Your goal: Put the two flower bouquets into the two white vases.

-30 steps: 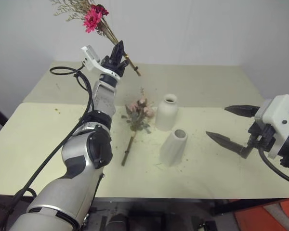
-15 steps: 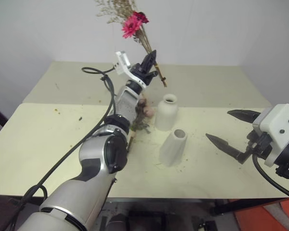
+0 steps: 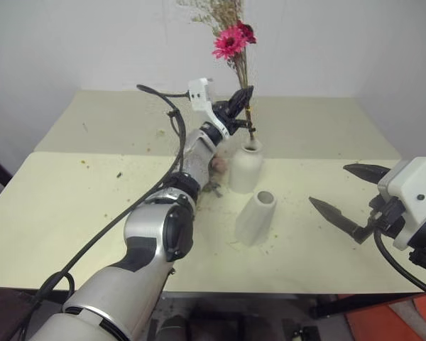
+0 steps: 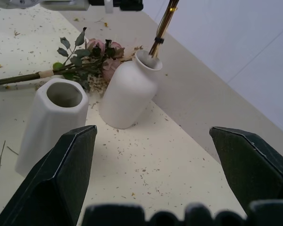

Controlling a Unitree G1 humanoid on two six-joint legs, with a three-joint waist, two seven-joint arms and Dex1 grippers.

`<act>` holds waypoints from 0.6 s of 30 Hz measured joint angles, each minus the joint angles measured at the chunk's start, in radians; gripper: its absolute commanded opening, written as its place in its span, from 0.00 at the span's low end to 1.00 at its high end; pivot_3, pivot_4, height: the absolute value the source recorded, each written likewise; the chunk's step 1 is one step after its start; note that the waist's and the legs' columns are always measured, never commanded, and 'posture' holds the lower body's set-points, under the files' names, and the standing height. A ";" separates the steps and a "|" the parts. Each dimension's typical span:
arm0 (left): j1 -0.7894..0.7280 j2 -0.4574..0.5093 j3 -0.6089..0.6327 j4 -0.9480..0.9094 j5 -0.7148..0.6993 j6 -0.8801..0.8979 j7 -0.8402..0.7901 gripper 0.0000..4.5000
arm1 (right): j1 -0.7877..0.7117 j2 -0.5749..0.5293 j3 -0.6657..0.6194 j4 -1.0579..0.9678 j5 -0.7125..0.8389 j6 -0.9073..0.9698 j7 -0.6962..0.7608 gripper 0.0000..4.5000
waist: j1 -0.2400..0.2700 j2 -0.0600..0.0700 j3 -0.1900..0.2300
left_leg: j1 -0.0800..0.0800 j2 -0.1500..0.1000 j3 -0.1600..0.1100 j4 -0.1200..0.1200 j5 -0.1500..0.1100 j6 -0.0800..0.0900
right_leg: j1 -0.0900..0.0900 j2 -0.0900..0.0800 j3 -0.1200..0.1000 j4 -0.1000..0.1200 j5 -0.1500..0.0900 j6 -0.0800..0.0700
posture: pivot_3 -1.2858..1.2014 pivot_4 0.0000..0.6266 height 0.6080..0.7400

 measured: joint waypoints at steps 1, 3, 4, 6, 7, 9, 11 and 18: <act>0.009 0.000 -0.013 0.000 0.012 -0.002 -0.002 0.01 | 0.003 -0.001 0.002 0.002 -0.003 0.000 0.000 1.00 | 0.000 0.000 0.000 | 0.000 0.000 0.000 0.000 0.000 0.000 | 0.000 0.000 0.000 0.000 0.000 0.000 | 0.52 0.24 1.00; 0.022 0.000 -0.025 0.003 0.028 -0.005 -0.004 0.01 | 0.012 -0.002 0.012 0.008 -0.013 0.000 -0.003 1.00 | 0.000 0.000 0.000 | 0.000 0.000 0.000 0.000 0.000 0.000 | 0.000 0.000 0.000 0.000 0.000 0.000 | 0.52 0.24 1.00; 0.025 0.000 -0.029 0.004 0.037 -0.005 -0.005 0.01 | 0.014 -0.002 0.018 0.009 -0.017 0.000 -0.004 1.00 | 0.000 0.000 0.000 | 0.000 0.000 0.000 0.000 0.000 0.000 | 0.000 0.000 0.000 0.000 0.000 0.000 | 0.52 0.24 1.00; 0.027 -0.001 -0.033 0.005 0.045 -0.005 -0.006 0.01 | 0.014 -0.002 0.022 0.008 -0.018 0.000 -0.004 1.00 | 0.000 0.000 0.000 | 0.000 0.000 0.000 0.000 0.000 0.000 | 0.000 0.000 0.000 0.000 0.000 0.000 | 0.52 0.24 1.00; 0.027 -0.001 -0.034 0.005 0.047 -0.006 -0.006 0.01 | 0.015 -0.002 0.023 0.008 -0.018 0.000 -0.004 1.00 | 0.000 0.000 0.000 | 0.000 0.000 0.000 0.000 0.000 0.000 | 0.000 0.000 0.000 0.000 0.000 0.000 | 0.52 0.24 1.00; 0.027 -0.001 -0.036 0.005 0.050 -0.009 -0.007 0.01 | 0.017 -0.002 0.023 0.008 -0.018 0.000 -0.003 1.00 | 0.001 0.000 0.000 | 0.000 0.000 0.000 0.000 0.000 0.000 | 0.000 0.000 0.000 0.000 0.000 0.000 | 0.52 0.24 1.00; 0.029 0.002 -0.055 0.005 0.073 -0.031 -0.011 0.01 | 0.019 -0.003 0.023 0.008 -0.019 0.000 -0.001 1.00 | 0.001 0.000 0.000 | 0.000 0.000 0.000 0.000 0.000 0.000 | 0.000 0.000 0.000 0.000 0.000 0.000 | 0.52 0.24 1.00; 0.030 0.005 -0.060 0.005 0.085 -0.038 -0.055 0.27 | 0.021 -0.005 0.035 0.010 -0.039 0.000 -0.001 1.00 | 0.001 0.000 0.000 | 0.000 0.000 0.000 0.000 0.000 0.000 | 0.000 0.000 0.000 0.000 0.000 0.000 | 0.52 0.24 1.00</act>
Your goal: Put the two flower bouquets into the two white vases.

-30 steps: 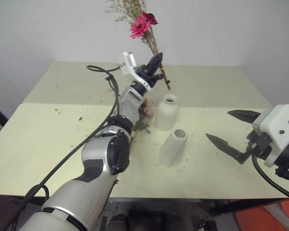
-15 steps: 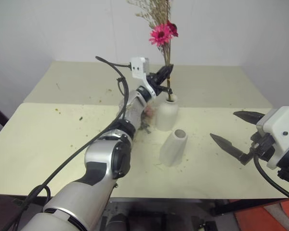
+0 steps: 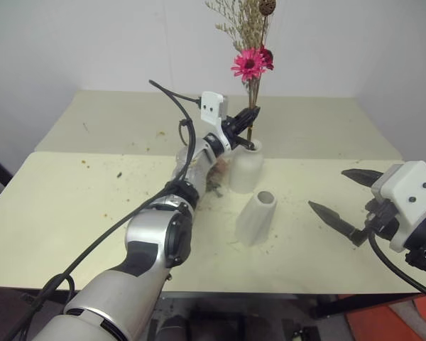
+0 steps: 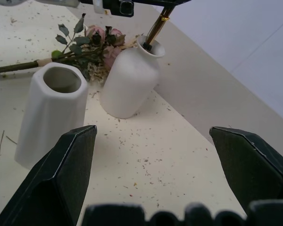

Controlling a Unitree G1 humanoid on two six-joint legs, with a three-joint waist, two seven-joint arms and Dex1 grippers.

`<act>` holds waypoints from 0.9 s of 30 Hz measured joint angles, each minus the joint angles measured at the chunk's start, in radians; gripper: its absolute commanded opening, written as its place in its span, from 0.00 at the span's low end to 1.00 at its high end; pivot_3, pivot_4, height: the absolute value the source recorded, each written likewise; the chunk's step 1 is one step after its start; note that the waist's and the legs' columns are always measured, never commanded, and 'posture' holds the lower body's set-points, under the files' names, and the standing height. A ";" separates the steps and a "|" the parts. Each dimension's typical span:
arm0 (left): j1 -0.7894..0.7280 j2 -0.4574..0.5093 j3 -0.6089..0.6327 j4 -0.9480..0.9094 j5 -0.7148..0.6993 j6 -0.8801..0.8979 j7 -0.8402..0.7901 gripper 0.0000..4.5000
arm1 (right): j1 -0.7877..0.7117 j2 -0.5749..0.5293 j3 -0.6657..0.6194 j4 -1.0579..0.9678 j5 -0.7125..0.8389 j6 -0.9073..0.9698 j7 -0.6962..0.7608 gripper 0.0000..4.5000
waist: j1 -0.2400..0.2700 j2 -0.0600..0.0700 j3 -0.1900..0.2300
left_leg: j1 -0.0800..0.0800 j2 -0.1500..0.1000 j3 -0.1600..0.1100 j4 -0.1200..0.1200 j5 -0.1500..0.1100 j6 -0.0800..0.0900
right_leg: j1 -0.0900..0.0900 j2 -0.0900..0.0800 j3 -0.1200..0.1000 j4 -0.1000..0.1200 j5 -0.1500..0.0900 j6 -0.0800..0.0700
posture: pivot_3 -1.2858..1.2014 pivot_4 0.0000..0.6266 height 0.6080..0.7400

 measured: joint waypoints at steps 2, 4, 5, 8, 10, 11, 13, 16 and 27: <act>0.006 0.003 -0.008 0.000 0.005 -0.007 -0.014 0.42 | 0.001 0.000 0.002 0.000 -0.003 0.000 0.001 1.00 | 0.000 0.000 0.000 | 0.000 0.000 0.000 0.000 0.000 0.000 | 0.000 0.000 0.000 0.000 0.000 0.000 | 0.52 0.24 1.00; 0.020 0.011 -0.021 0.000 0.017 -0.025 -0.024 0.56 | 0.003 0.000 0.003 0.001 -0.008 0.000 0.003 1.00 | -0.001 0.000 0.000 | 0.000 0.000 0.000 0.000 0.000 0.000 | 0.000 0.000 0.000 0.000 0.000 0.000 | 0.52 0.24 1.00; 0.030 0.015 -0.028 0.000 0.024 -0.030 -0.028 0.64 | 0.004 0.000 0.004 0.004 -0.010 0.000 0.004 1.00 | -0.001 0.000 0.000 | 0.000 0.000 0.000 0.000 0.000 0.000 | 0.000 0.000 0.000 0.000 0.000 0.000 | 0.52 0.24 1.00; 0.045 0.026 -0.035 0.000 0.036 -0.033 -0.035 0.86 | 0.004 0.000 0.008 0.016 -0.017 -0.001 0.009 1.00 | 0.000 0.000 0.000 | 0.000 0.000 0.000 0.000 0.000 0.000 | 0.000 0.000 0.000 0.000 0.000 0.000 | 0.52 0.24 1.00; 0.048 0.041 -0.048 -0.001 0.044 -0.034 -0.036 0.99 | 0.003 0.000 0.013 0.019 -0.020 -0.001 0.015 1.00 | -0.001 0.000 0.000 | 0.000 0.000 0.000 0.000 0.000 0.000 | 0.000 0.000 0.000 0.000 0.000 0.000 | 0.52 0.24 1.00; 0.050 0.050 -0.055 -0.001 0.050 -0.034 -0.037 0.99 | 0.003 -0.001 0.017 0.020 -0.021 -0.001 0.017 1.00 | -0.001 0.000 0.000 | 0.000 0.000 0.000 0.000 0.000 0.000 | 0.000 0.000 0.000 0.000 0.000 0.000 | 0.52 0.24 1.00; 0.061 0.070 -0.063 -0.003 0.052 -0.030 -0.050 0.99 | 0.002 -0.003 0.023 0.025 -0.028 -0.002 0.024 1.00 | -0.002 0.000 0.000 | 0.000 0.000 0.000 0.000 0.000 0.000 | 0.000 0.000 0.000 0.001 0.000 0.000 | 0.52 0.24 1.00; 0.083 0.110 -0.073 -0.009 0.056 -0.029 -0.072 0.99 | -0.002 -0.004 0.026 0.033 -0.038 -0.002 0.031 1.00 | -0.004 0.000 0.000 | 0.001 0.000 0.000 0.000 0.000 0.000 | 0.000 0.000 0.000 0.001 0.000 0.000 | 0.52 0.24 1.00; 0.262 0.304 0.017 -0.418 -0.162 0.314 -0.232 0.99 | -0.014 -0.021 0.033 0.061 -0.040 -0.004 0.082 1.00 | -0.023 0.001 -0.001 | 0.001 0.002 0.000 0.000 0.000 0.000 | 0.000 0.000 0.001 0.002 0.000 0.000 | 0.52 0.24 1.00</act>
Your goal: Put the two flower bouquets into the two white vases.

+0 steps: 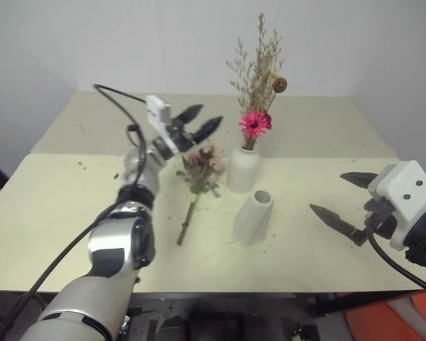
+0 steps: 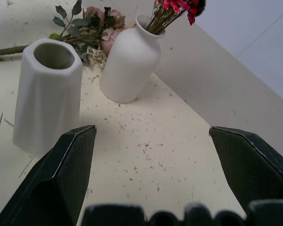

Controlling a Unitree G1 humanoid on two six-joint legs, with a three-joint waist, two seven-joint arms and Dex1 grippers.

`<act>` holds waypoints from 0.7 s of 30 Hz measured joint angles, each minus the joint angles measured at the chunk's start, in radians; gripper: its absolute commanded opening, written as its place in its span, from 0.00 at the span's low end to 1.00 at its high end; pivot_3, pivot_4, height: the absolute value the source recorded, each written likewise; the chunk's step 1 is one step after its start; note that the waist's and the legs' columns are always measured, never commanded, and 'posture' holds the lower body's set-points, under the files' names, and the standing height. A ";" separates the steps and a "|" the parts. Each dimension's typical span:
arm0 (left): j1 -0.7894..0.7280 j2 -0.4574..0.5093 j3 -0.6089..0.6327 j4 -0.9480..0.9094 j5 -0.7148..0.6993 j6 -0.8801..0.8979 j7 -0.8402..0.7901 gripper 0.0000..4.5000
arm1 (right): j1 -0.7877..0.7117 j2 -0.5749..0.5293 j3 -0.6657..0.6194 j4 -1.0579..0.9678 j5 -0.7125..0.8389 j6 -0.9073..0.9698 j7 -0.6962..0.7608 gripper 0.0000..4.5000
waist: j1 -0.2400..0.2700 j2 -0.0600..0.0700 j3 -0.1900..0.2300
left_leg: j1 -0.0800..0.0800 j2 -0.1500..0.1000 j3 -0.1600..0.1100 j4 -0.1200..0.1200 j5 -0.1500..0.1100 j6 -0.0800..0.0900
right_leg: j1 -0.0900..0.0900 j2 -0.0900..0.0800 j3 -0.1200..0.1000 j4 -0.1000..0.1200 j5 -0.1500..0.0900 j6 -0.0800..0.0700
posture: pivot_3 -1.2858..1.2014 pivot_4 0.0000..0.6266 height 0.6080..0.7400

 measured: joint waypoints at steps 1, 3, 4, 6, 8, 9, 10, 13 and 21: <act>0.055 0.008 -0.005 -0.112 -0.007 0.093 0.052 0.99 | -0.003 0.000 0.003 0.003 0.000 0.000 0.003 1.00 | -0.001 0.000 0.000 | 0.000 0.000 0.000 0.000 0.000 0.000 | 0.000 0.000 0.000 0.001 0.000 0.000 | 0.52 0.24 1.00; 0.169 0.025 -0.034 -0.364 -0.006 0.361 0.219 0.99 | -0.015 0.000 0.011 0.011 0.002 -0.001 0.009 1.00 | 0.000 0.000 0.000 | 0.000 0.000 -0.001 0.001 0.000 0.000 | 0.000 0.000 0.000 0.001 0.000 0.000 | 0.52 0.24 1.00; 0.196 0.038 -0.054 -0.449 0.000 0.497 0.294 0.99 | -0.022 0.000 0.015 0.016 0.002 -0.001 0.011 1.00 | 0.001 0.000 0.000 | 0.000 0.000 -0.002 0.001 0.000 0.000 | 0.000 0.000 0.000 0.002 0.000 0.000 | 0.52 0.24 1.00; 0.253 0.094 -0.124 -0.637 0.001 0.721 0.364 0.99 | -0.045 0.000 0.037 0.021 0.003 -0.006 0.013 1.00 | 0.003 0.000 0.000 | 0.000 0.000 -0.002 0.001 0.000 0.000 | 0.000 0.000 -0.001 0.002 0.000 0.001 | 0.52 0.24 1.00; 0.278 0.151 -0.198 -0.775 -0.009 0.898 0.367 0.99 | -0.062 0.000 0.054 0.033 0.002 -0.007 0.017 1.00 | 0.006 0.000 0.000 | 0.000 0.000 -0.002 0.001 0.000 0.000 | 0.000 0.000 -0.001 0.002 0.000 0.001 | 0.52 0.24 1.00; 0.268 0.171 -0.231 -0.800 -0.024 0.983 0.365 0.99 | -0.071 0.000 0.064 0.041 0.002 -0.009 0.020 1.00 | 0.008 0.000 0.000 | 0.001 -0.001 -0.002 0.001 0.000 0.000 | 0.001 0.000 -0.001 0.002 0.000 0.000 | 0.52 0.24 1.00; 0.247 0.188 -0.271 -0.803 -0.031 1.056 0.358 0.99 | -0.078 0.000 0.075 0.047 0.001 -0.016 0.023 1.00 | 0.010 0.000 0.000 | 0.002 -0.001 -0.002 0.001 0.000 0.000 | 0.001 0.000 -0.001 0.002 0.000 0.000 | 0.52 0.24 1.00; 0.149 0.212 -0.409 -0.732 -0.018 1.217 0.355 0.99 | -0.087 0.000 0.109 0.067 -0.009 -0.028 0.028 1.00 | 0.012 0.000 0.000 | 0.002 -0.001 -0.002 0.001 0.000 0.000 | 0.001 0.000 -0.001 0.002 -0.001 0.000 | 0.52 0.24 1.00; 0.006 0.238 -0.669 -0.515 0.016 1.302 0.243 0.99 | -0.066 0.027 0.121 0.061 -0.037 -0.037 0.005 1.00 | 0.002 0.000 0.000 | -0.001 -0.001 -0.003 -0.001 0.000 0.000 | -0.002 0.001 -0.001 0.002 -0.001 -0.001 | 0.52 0.24 1.00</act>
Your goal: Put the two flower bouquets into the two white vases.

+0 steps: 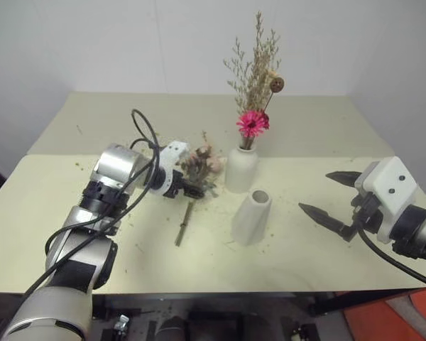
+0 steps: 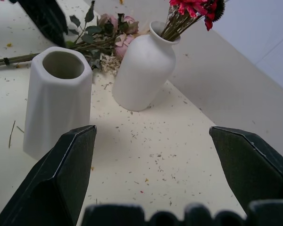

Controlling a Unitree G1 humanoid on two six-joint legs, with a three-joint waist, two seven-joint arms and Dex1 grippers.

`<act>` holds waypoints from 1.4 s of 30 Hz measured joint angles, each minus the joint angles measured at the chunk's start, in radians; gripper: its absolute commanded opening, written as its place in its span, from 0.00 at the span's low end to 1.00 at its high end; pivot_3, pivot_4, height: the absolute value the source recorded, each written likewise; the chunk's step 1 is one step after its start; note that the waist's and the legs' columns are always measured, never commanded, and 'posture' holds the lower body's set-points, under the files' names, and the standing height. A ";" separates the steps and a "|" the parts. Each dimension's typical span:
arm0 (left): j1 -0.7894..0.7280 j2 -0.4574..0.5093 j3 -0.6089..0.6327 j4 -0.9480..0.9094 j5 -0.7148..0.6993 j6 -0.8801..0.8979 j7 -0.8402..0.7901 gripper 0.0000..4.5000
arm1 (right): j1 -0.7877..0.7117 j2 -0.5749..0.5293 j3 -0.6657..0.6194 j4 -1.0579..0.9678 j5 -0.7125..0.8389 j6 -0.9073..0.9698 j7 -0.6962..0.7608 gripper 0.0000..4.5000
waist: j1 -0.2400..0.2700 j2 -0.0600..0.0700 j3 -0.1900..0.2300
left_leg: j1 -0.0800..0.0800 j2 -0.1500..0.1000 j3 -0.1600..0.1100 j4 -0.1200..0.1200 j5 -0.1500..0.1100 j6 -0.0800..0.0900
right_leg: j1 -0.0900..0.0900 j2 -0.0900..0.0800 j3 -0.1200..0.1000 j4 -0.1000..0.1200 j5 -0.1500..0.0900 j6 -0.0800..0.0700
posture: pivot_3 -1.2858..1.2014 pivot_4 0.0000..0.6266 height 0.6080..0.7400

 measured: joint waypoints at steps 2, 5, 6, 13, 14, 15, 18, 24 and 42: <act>-0.020 0.001 -0.050 0.020 0.016 -0.002 -0.023 0.99 | 0.006 0.022 0.000 -0.011 -0.003 0.000 -0.015 1.00 | 0.000 0.000 0.000 | 0.000 0.000 0.000 0.000 0.000 0.000 | 0.000 0.000 0.000 0.000 0.000 0.000 | 0.52 0.24 1.00; -0.039 -0.009 -0.110 0.058 0.040 -0.012 -0.046 0.99 | 0.011 0.045 0.000 -0.032 -0.003 0.000 -0.036 1.00 | 0.000 0.000 0.000 | 0.000 0.000 0.000 0.000 0.000 0.000 | 0.000 0.000 0.000 0.000 0.000 0.000 | 0.52 0.24 1.00; -0.044 -0.019 -0.116 0.079 0.044 -0.013 -0.050 0.99 | 0.014 0.050 0.000 -0.037 -0.003 0.000 -0.043 1.00 | 0.001 0.000 0.000 | 0.000 0.000 0.000 0.000 0.000 0.000 | 0.000 0.000 0.000 0.000 0.000 0.000 | 0.52 0.24 1.00; -0.075 -0.055 -0.154 0.147 0.076 -0.032 -0.082 0.99 | 0.111 0.072 -0.096 -0.100 0.089 -0.001 0.019 1.00 | 0.003 0.000 0.000 | 0.000 0.000 0.000 0.001 0.000 0.000 | 0.001 -0.001 0.000 0.000 0.000 0.000 | 0.52 0.24 1.00; -0.074 -0.058 -0.155 0.152 0.078 -0.032 -0.083 0.95 | 0.121 0.072 -0.121 -0.108 0.112 -0.004 0.041 1.00 | 0.003 0.000 0.000 | 0.000 0.000 0.000 0.001 0.000 0.000 | 0.001 -0.001 0.000 0.000 0.000 0.000 | 0.52 0.24 1.00; -0.074 -0.062 -0.157 0.156 0.082 -0.032 -0.083 0.91 | 0.127 0.069 -0.137 -0.112 0.126 -0.008 0.059 1.00 | 0.003 0.000 0.000 | 0.000 0.000 0.000 0.001 0.000 0.000 | 0.001 -0.001 0.000 0.000 0.000 0.000 | 0.52 0.24 1.00; -0.073 -0.074 -0.159 0.162 0.102 -0.034 -0.080 0.74 | 0.135 0.040 -0.159 -0.114 0.139 -0.015 0.085 1.00 | 0.001 0.000 0.000 | 0.001 0.000 0.000 0.001 0.000 0.000 | 0.001 0.000 0.000 0.000 0.000 0.000 | 0.52 0.24 1.00; -0.070 -0.102 -0.130 0.188 0.114 -0.035 -0.050 0.34 | 0.130 0.021 -0.157 -0.103 0.138 -0.016 0.082 1.00 | 0.002 0.000 0.000 | 0.000 0.000 0.000 0.001 0.000 0.000 | 0.001 -0.001 0.000 0.000 0.000 0.000 | 0.52 0.24 1.00; -0.132 -0.030 0.289 0.236 0.138 -0.116 0.221 0.02 | 0.132 -0.060 -0.208 -0.042 0.148 -0.026 0.178 1.00 | 0.000 -0.001 0.000 | 0.000 0.000 -0.001 0.001 0.000 0.000 | 0.000 -0.001 0.000 0.000 0.000 0.000 | 0.52 0.24 1.00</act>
